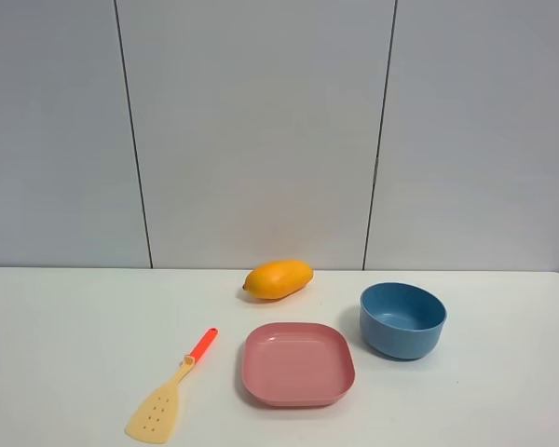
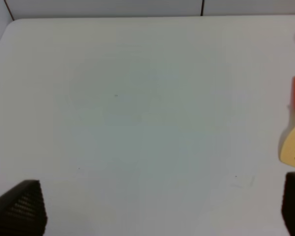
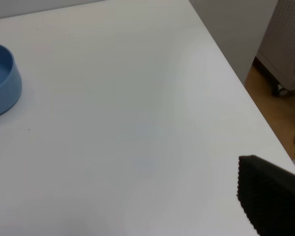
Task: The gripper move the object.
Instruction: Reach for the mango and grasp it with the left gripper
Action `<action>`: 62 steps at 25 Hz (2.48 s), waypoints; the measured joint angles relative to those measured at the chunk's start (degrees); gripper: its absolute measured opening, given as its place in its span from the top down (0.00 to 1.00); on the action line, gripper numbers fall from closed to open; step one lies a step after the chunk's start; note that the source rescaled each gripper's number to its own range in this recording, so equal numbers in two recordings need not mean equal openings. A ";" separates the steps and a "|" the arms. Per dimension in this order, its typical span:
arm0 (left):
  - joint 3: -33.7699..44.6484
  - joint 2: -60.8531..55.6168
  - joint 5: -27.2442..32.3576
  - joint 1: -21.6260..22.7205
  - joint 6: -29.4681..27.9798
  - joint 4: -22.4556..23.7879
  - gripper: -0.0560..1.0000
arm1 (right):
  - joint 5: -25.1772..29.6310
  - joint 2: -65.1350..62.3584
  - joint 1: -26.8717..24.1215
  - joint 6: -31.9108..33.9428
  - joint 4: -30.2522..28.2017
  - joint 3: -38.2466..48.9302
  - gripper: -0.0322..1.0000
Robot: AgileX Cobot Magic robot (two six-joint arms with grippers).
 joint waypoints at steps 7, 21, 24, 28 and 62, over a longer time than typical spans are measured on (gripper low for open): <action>0.00 0.00 0.00 0.00 0.00 0.00 0.00 | 0.00 0.00 0.00 0.00 0.00 0.00 0.00; 0.00 0.00 0.00 0.00 0.00 0.00 0.00 | 0.00 0.00 0.00 0.00 0.00 0.00 0.00; 0.00 0.00 0.00 0.00 0.00 0.00 0.00 | 0.00 0.00 0.00 0.00 0.00 0.00 0.00; 0.00 0.00 0.00 0.00 0.00 0.00 0.00 | 0.00 0.00 0.00 0.00 0.00 0.00 0.00; 0.00 0.00 0.00 0.00 -1.41 0.66 0.00 | 0.00 0.00 0.00 0.00 0.00 0.00 0.00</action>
